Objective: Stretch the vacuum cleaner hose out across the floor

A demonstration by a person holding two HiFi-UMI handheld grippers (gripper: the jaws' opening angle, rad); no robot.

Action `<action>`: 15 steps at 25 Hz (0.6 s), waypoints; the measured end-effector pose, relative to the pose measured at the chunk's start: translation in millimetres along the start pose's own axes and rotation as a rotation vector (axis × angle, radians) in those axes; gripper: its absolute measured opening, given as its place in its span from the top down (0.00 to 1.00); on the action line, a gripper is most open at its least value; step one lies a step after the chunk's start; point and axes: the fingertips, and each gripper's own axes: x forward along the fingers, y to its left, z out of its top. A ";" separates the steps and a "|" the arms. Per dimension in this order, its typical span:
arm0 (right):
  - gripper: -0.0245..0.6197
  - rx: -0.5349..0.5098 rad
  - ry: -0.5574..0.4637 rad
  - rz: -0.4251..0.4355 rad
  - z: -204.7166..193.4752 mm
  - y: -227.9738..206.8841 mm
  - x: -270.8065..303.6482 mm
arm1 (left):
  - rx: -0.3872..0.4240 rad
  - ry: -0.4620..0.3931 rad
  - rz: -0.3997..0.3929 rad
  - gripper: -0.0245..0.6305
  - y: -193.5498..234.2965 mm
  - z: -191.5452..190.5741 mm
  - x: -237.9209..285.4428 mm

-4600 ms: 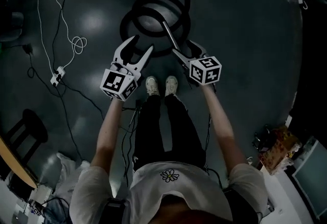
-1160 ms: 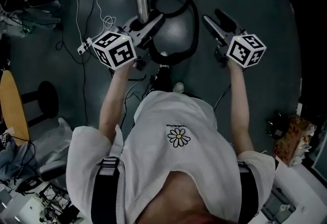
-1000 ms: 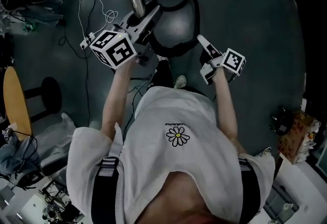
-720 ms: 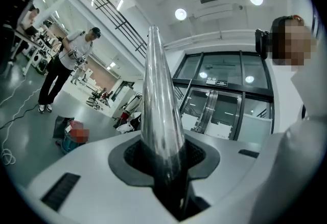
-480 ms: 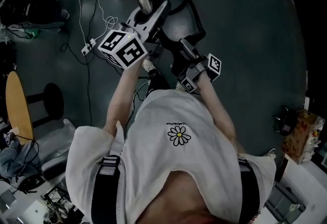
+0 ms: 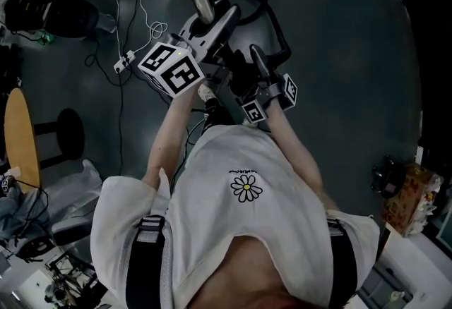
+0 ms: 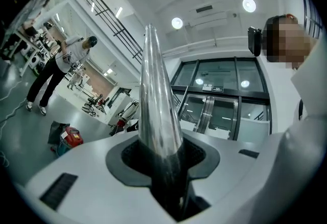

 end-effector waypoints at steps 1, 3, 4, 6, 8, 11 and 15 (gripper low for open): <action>0.74 -0.037 -0.009 -0.029 1.5 -2.6 -1.6 | 0.015 0.022 0.006 0.78 1.5 -2.5 -0.7; 0.77 -0.115 -0.040 -0.055 9.6 1.6 -5.7 | 0.053 0.096 0.030 0.77 4.8 -11.2 0.0; 0.78 -0.154 -0.060 -0.055 15.2 7.9 -8.9 | 0.072 0.137 0.047 0.76 5.7 -16.8 0.7; 0.78 -0.227 -0.117 -0.041 28.1 25.4 -16.6 | 0.103 0.202 0.089 0.74 5.4 -27.6 1.7; 0.78 -0.299 -0.179 -0.017 40.7 46.0 -23.3 | 0.134 0.241 0.115 0.70 2.9 -37.2 1.5; 0.78 -0.421 -0.223 0.011 53.4 75.4 -30.4 | 0.176 0.277 0.122 0.64 -3.1 -50.9 -0.3; 0.79 -0.565 -0.215 0.005 60.4 103.7 -29.8 | 0.133 0.298 0.112 0.59 -3.0 -63.1 -0.8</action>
